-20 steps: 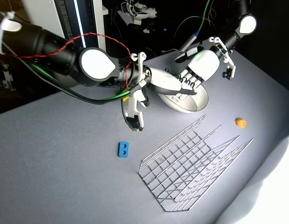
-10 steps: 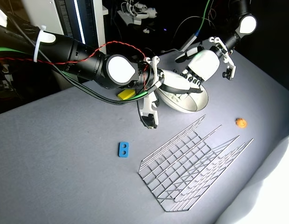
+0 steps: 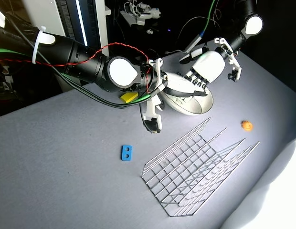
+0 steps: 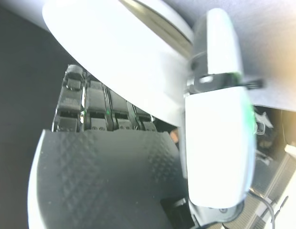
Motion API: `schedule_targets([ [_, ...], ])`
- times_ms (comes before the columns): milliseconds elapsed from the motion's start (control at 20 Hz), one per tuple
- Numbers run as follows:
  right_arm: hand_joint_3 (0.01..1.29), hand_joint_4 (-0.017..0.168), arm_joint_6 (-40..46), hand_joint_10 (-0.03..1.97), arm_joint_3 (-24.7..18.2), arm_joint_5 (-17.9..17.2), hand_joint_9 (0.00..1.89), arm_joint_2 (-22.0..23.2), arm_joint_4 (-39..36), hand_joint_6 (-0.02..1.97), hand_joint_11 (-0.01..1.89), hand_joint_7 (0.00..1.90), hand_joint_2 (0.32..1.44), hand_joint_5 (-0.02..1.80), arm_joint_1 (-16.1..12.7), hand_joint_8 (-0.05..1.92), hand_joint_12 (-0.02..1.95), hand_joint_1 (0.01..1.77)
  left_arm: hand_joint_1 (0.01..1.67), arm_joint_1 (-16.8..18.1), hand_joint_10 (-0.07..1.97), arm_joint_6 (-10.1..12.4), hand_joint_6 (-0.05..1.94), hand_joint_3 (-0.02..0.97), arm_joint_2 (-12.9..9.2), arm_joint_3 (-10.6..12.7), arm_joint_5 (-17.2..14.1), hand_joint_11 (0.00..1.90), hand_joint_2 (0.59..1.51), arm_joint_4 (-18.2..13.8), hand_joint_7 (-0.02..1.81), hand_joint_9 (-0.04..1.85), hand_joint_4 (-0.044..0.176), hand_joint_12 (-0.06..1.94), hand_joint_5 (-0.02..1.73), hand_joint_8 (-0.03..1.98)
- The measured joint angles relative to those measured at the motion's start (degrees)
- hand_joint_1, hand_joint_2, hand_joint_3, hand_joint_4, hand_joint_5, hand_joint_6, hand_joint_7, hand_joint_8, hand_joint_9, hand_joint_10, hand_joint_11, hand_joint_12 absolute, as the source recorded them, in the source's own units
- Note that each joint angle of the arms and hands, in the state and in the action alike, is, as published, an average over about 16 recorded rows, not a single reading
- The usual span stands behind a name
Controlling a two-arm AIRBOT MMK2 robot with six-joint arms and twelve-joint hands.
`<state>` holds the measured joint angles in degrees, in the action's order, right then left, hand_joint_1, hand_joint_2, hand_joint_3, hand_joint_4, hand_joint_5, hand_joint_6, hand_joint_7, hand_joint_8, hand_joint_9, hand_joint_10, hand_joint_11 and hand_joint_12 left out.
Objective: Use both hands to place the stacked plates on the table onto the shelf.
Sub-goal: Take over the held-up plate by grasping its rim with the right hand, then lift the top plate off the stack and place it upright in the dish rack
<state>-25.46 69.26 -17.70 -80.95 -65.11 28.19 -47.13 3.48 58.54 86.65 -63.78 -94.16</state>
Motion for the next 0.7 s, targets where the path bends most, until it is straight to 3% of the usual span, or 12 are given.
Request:
schedule_targets([
  [250, 0.01, -0.006, -1.28, 0.04, 0.01, -0.72, 0.66, 0.13, 1.35, 0.14, 0.44, 0.58, 0.98, 0.53, 0.06, 0.09, 0.79, 1.17, 0.01, 0.01, -0.01, 0.19, -0.03, 0.020, 0.03, 0.07, -0.15, 0.01, 1.086, -0.05, -0.01, -0.01, -0.007, 0.01, -0.01, -0.02],
  [400, 0.01, -0.007, -2.04, 0.14, 0.01, -1.25, 0.86, 0.10, 2.22, 0.22, 0.64, 0.76, 0.96, 0.68, 0.13, 0.15, 0.94, 1.20, 0.01, 0.11, -0.01, 0.38, -0.03, 0.020, 0.05, 0.14, -0.29, 0.01, 1.086, -0.05, -0.01, 0.00, -0.007, 0.01, -0.01, -0.02],
  [700, 0.01, -0.011, -3.24, 0.45, 0.00, -2.23, 1.11, 0.11, 3.93, 0.38, 0.95, 0.98, 0.91, 0.85, 0.25, 0.30, 0.90, 1.21, 0.01, 1.15, -0.01, 1.00, -0.02, 0.020, 0.00, 0.57, -0.67, 0.01, 1.086, -0.21, -0.01, 0.01, -0.004, 0.01, -0.01, -0.01],
])
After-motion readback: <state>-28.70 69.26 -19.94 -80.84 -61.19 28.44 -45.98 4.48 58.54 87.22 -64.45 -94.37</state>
